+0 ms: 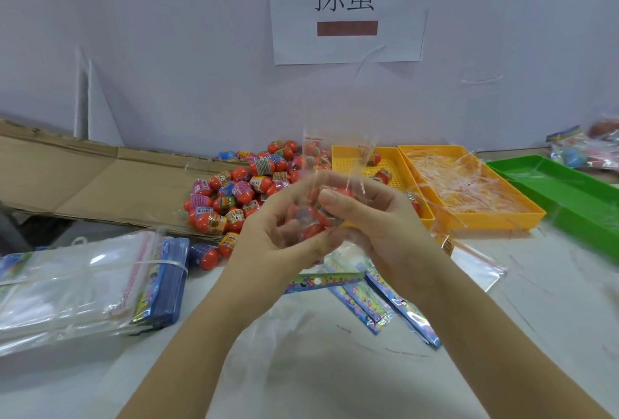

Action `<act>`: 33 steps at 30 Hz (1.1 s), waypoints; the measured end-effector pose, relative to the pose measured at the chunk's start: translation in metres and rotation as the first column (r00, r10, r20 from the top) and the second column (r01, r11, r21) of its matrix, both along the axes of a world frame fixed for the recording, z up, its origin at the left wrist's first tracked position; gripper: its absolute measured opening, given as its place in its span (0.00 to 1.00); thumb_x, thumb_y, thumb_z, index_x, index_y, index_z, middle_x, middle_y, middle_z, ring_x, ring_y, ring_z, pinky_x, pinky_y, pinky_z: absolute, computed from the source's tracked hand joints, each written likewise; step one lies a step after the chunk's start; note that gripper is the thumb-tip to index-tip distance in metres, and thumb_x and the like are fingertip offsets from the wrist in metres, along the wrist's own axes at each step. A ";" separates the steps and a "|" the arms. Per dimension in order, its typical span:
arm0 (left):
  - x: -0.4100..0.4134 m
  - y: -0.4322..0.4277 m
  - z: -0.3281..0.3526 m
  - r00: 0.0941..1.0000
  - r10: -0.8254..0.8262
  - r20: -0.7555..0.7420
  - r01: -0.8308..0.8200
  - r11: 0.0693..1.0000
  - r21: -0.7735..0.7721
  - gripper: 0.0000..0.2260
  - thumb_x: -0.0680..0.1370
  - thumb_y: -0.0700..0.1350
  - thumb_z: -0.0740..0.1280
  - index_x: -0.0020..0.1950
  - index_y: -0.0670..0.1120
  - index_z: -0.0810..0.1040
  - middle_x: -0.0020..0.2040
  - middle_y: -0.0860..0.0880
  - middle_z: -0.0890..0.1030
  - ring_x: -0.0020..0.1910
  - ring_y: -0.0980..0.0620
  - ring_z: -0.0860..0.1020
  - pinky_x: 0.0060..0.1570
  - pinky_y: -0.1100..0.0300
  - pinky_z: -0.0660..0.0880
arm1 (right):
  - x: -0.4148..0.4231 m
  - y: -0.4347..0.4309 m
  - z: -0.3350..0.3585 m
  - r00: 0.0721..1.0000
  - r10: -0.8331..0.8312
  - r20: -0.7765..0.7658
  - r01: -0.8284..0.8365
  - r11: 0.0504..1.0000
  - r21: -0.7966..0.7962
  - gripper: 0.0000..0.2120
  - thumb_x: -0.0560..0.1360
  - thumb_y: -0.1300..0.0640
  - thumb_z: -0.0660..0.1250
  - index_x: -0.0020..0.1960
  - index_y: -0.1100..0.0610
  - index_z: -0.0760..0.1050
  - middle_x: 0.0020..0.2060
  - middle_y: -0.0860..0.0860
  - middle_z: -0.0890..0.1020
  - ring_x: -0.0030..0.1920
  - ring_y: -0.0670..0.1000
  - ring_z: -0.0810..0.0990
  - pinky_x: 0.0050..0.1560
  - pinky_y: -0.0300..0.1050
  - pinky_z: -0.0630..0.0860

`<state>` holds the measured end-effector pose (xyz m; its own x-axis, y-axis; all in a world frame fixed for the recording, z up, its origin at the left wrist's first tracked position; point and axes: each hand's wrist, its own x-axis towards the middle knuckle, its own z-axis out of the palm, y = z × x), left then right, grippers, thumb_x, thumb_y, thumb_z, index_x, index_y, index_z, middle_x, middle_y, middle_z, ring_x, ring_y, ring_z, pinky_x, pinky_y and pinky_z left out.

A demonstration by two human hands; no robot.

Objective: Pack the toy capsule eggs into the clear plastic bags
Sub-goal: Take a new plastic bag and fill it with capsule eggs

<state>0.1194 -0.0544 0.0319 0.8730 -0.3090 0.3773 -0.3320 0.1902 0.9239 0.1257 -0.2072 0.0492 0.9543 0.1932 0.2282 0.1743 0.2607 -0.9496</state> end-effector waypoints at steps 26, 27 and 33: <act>0.005 0.008 0.003 0.985 0.113 -0.134 -0.113 0.994 0.012 0.18 0.57 0.51 0.78 0.46 0.54 0.87 0.45 0.47 0.87 0.45 0.49 0.86 0.41 0.65 0.79 | 0.002 -0.006 -0.001 0.996 -0.067 0.061 0.067 0.998 -0.014 0.10 0.61 0.59 0.74 0.42 0.58 0.83 0.36 0.54 0.86 0.35 0.49 0.83 0.36 0.39 0.78; 0.004 0.007 0.002 0.985 0.128 -0.116 -0.127 0.992 0.013 0.18 0.57 0.52 0.78 0.46 0.54 0.87 0.45 0.48 0.87 0.45 0.49 0.86 0.42 0.65 0.79 | 0.002 -0.004 -0.003 0.993 -0.087 0.074 0.087 0.996 0.005 0.08 0.61 0.60 0.74 0.41 0.56 0.83 0.37 0.54 0.85 0.35 0.49 0.83 0.36 0.38 0.78; 0.009 0.014 0.002 0.958 0.273 -0.086 -0.276 0.961 -0.023 0.15 0.58 0.54 0.78 0.43 0.55 0.87 0.41 0.46 0.86 0.41 0.49 0.84 0.42 0.58 0.80 | 0.007 0.006 -0.011 0.992 -0.085 0.089 0.080 0.995 0.055 0.22 0.65 0.54 0.75 0.57 0.49 0.76 0.45 0.52 0.86 0.46 0.50 0.84 0.47 0.43 0.80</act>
